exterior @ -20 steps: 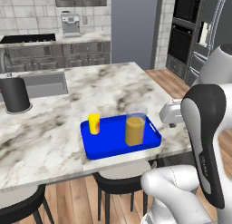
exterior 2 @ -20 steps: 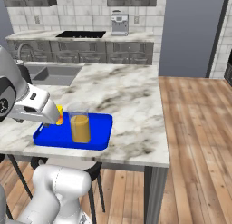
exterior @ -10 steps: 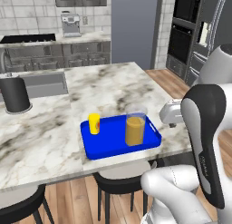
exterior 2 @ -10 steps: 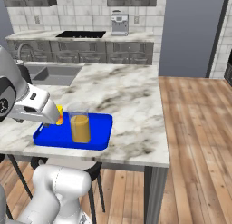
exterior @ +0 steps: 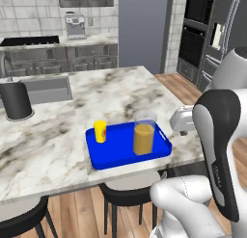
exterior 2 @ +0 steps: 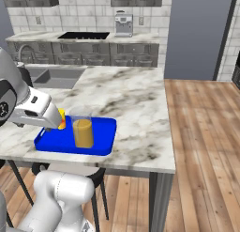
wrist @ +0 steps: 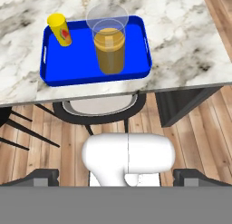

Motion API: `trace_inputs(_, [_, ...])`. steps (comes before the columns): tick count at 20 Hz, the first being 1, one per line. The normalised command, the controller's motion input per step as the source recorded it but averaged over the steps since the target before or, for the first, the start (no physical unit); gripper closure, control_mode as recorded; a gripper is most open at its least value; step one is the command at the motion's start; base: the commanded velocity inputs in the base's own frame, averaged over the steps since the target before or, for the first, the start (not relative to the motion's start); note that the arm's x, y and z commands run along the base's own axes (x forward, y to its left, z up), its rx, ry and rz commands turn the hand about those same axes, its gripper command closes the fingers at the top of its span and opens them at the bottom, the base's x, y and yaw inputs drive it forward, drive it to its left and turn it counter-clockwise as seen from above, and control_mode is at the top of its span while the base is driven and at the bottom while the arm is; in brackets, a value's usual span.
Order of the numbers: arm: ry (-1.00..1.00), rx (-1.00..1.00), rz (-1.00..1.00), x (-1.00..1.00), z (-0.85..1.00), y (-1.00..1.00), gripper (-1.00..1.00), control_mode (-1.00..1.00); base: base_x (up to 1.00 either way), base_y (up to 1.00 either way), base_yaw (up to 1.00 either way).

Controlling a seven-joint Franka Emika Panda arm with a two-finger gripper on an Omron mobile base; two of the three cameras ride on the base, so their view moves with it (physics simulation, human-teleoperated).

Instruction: There is a tray on the dining counter. Grab the cup, mug, and pitcher and place them on the tray. The pitcher may be placed next to the tray if it cannot fit the tray.

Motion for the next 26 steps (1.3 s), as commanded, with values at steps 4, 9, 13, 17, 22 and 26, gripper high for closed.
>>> trace_inputs(4, [0.00,0.00,0.00,0.00,0.00,0.00,-1.00,-1.00,0.00,0.00,0.00])
trace_inputs(9, [0.00,0.00,0.00,0.00,0.00,0.00,-1.00,-1.00,0.00,0.00,0.00])
trace_inputs(13, [0.00,0.00,0.00,0.00,0.00,0.00,-1.00,1.00,0.00,0.00,0.00])
trace_inputs(17, [0.00,0.00,0.00,0.00,0.00,0.00,-1.00,1.00,-0.66,0.57,0.08])
trace_inputs(22, [0.00,0.00,0.00,0.00,0.00,0.00,-1.00,1.00,-1.00,1.00,0.24])
trace_inputs(26, [0.00,0.00,0.00,0.00,0.00,0.00,-1.00,1.00,-0.98,1.00,0.31])
